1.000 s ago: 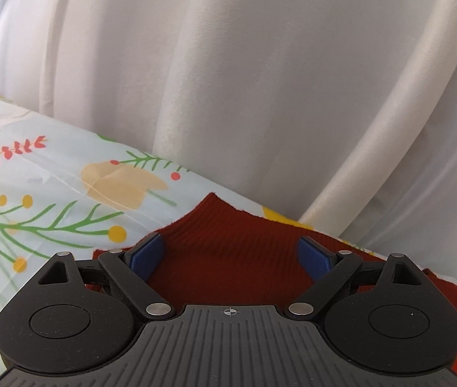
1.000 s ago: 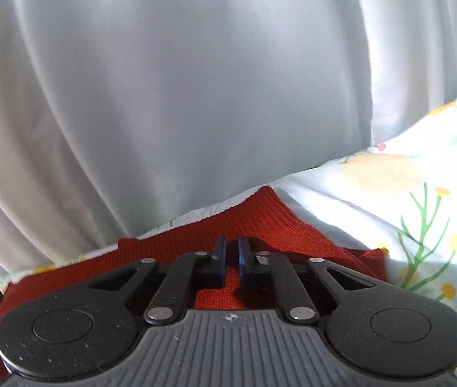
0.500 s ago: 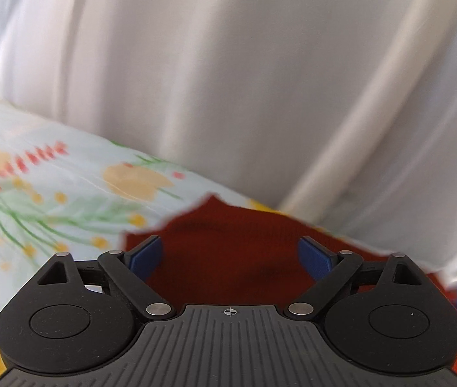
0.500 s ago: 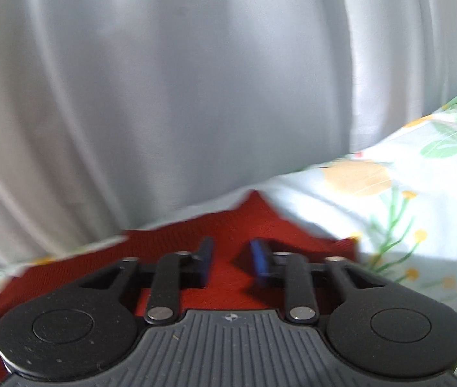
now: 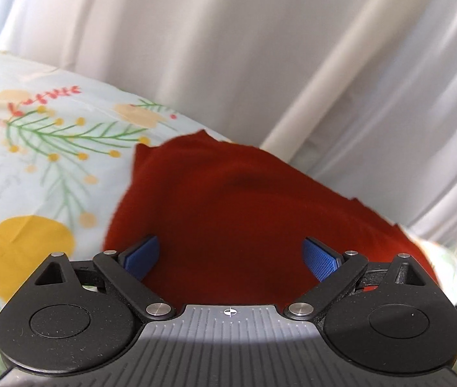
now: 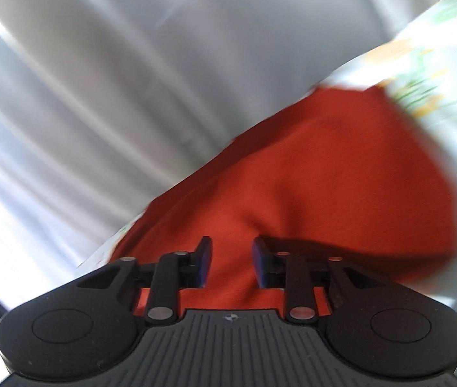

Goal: Fold small clothes

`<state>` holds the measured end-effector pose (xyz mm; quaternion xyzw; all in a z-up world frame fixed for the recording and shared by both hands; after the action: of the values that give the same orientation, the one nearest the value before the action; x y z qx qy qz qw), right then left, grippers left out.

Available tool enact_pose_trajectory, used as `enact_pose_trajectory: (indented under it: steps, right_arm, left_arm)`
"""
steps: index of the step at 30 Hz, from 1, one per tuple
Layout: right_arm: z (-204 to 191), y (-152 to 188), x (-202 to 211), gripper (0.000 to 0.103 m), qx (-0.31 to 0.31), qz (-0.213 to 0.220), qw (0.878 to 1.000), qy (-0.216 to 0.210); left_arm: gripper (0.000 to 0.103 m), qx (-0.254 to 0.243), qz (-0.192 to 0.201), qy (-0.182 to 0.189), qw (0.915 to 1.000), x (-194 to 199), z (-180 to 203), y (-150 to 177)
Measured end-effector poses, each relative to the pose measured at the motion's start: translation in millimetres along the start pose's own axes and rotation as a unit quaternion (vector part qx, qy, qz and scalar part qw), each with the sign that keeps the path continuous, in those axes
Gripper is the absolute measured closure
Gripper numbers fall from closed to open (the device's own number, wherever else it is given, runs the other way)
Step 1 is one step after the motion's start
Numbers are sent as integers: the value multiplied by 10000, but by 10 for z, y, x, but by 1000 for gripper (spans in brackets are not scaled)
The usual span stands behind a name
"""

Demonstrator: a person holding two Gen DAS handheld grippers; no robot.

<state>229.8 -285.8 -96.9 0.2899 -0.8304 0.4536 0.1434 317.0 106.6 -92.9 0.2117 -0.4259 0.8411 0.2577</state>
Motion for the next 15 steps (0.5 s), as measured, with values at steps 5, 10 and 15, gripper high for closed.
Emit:
enact_pose_trajectory:
  steps: [5,10,15]
  right_arm:
    - [304,-118,409,93,502,194,9940,956]
    - [123,-109,389,87,904,115,9862,1383]
    - [-258,-75,281,86,931,-12,9936,635]
  left_arm:
    - [4,495,66,-835,9953,146,-305,-160]
    - [4,1656,-496,74,9849,157,-530,-188]
    - [9,2040,-583,419,9763,20,-616,-266]
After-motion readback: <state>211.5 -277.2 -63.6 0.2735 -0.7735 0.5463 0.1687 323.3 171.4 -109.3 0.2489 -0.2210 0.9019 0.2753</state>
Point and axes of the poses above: each gripper's, at about its wrist camera, not at the fingertips, and x roughly against the way its jaws point, z to its right, y to its underside, the point moved 5 cm from there along -x, roughly the way its jaws point, and after that the axes turned 10 degrees about x, right-handed, at the moved point
